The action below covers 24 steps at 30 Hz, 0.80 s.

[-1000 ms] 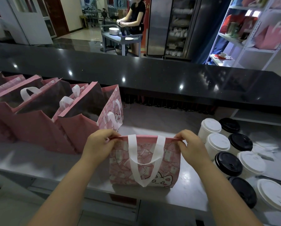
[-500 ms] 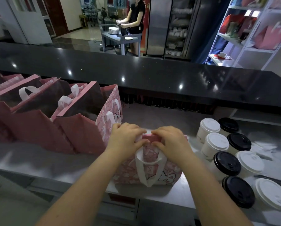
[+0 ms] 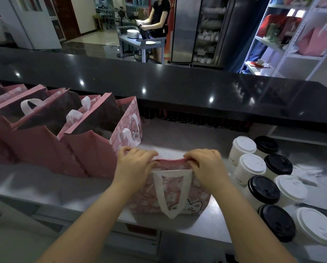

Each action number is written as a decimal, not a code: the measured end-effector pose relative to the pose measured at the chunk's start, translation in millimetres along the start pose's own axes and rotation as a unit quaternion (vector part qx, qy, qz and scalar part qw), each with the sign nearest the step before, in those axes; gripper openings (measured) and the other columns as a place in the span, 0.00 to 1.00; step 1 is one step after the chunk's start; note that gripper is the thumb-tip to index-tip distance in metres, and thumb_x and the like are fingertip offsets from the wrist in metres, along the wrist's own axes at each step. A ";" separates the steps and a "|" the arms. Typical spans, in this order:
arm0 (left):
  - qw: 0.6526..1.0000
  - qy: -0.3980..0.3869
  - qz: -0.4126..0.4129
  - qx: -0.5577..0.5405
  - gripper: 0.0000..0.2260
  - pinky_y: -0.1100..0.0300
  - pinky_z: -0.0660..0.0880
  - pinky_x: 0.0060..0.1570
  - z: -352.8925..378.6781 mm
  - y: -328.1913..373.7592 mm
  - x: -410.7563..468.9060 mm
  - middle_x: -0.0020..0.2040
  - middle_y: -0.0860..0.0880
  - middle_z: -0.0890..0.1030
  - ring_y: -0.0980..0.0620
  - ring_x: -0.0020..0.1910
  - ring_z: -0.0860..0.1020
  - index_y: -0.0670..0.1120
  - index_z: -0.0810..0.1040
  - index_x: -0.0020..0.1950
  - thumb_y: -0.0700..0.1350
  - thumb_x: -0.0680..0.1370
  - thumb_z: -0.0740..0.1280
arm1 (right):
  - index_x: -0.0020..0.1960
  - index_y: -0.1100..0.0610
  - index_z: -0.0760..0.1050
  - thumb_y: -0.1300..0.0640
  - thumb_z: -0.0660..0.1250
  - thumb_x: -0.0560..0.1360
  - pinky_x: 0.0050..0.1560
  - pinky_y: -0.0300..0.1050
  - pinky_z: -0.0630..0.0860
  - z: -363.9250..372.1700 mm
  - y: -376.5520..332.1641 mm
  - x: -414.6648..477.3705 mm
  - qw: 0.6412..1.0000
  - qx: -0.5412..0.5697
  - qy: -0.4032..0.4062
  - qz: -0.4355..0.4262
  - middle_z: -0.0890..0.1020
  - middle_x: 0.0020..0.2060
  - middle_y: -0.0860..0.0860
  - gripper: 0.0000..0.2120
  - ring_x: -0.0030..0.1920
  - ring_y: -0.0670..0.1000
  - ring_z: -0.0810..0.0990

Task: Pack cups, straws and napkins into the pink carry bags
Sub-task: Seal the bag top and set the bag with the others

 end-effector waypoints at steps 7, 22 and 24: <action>0.999 -0.008 -0.026 -0.018 0.07 0.53 0.61 0.51 3.6 -3.5 -0.9 0.35 0.54 0.82 0.49 0.37 0.80 0.49 0.82 0.39 0.49 0.75 0.70 | 0.40 0.54 0.83 0.63 0.72 0.72 0.46 0.46 0.65 3.6 -0.8 0.5 1.000 0.010 0.025 -0.006 0.84 0.37 0.46 0.05 0.40 0.51 0.81; 0.996 0.003 -0.046 -0.079 0.03 0.49 0.71 0.48 -13.2 -29.0 -4.6 0.37 0.52 0.84 0.46 0.37 0.81 0.45 0.83 0.41 0.43 0.72 0.70 | 0.44 0.55 0.84 0.73 0.68 0.70 0.47 0.37 0.78 -2.8 48.0 -14.0 0.971 0.202 0.065 0.106 0.82 0.39 0.41 0.15 0.44 0.40 0.79; 0.993 0.035 -0.051 -0.096 0.03 0.51 0.72 0.48 -9.8 -29.1 -9.9 0.40 0.53 0.84 0.48 0.39 0.81 0.46 0.84 0.44 0.43 0.72 0.72 | 0.48 0.54 0.84 0.71 0.68 0.72 0.51 0.47 0.80 0.2 48.5 -17.0 0.966 0.214 0.084 0.115 0.83 0.44 0.44 0.14 0.47 0.43 0.80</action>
Point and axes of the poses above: each hand's wrist, its own x-axis towards the middle knuckle, its own z-axis out of the palm, y = z × x, the point moved 1 cm from there along x, towards the middle knuckle
